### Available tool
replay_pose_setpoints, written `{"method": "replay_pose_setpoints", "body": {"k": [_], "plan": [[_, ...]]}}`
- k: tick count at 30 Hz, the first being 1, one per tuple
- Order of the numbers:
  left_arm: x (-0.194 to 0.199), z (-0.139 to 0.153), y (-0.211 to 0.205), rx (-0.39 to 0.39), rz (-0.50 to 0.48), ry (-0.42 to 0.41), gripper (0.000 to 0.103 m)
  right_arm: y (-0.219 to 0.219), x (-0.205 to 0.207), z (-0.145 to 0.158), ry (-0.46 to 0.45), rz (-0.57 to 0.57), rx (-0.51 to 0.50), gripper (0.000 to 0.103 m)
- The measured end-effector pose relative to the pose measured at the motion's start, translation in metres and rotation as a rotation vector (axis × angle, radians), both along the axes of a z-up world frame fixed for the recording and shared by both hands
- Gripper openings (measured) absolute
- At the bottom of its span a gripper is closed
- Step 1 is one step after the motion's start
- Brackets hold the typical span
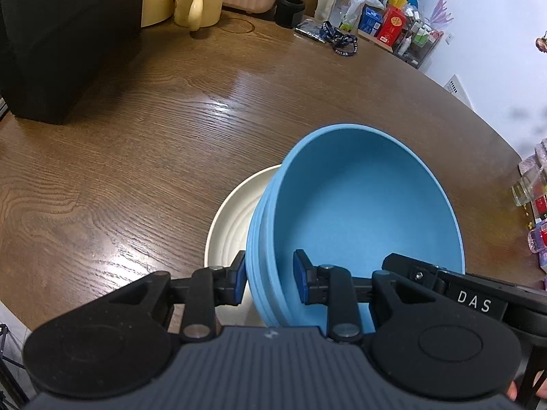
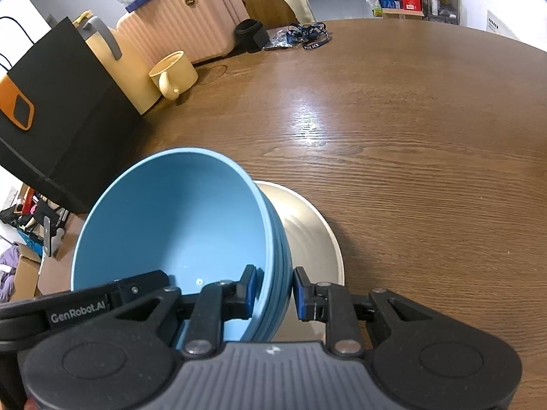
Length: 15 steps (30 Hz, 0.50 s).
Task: Organize plates and bowls
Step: 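Carry the blue bowl stack over the cream plate stack and lower it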
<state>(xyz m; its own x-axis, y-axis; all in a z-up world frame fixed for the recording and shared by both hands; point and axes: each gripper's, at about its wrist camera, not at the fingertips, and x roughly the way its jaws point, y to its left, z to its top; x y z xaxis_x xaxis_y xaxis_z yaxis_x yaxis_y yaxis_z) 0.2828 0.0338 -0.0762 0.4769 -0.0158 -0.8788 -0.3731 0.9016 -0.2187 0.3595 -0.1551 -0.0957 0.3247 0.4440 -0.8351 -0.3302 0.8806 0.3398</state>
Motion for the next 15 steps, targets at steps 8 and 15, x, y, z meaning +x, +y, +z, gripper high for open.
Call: {"method": "replay_pose_setpoints", "body": {"k": [8,15], "plan": [[0.0055,-0.0046,0.0041,-0.001,-0.003,0.003,0.028,0.002,0.0015,-0.0041,0.004,-0.012,-0.006,0.022],[0.0075,-0.0039,0.0039,0.008,-0.009,0.003,0.028,0.0031,0.0036,-0.0051,0.009,-0.023,-0.002,0.022]]}}
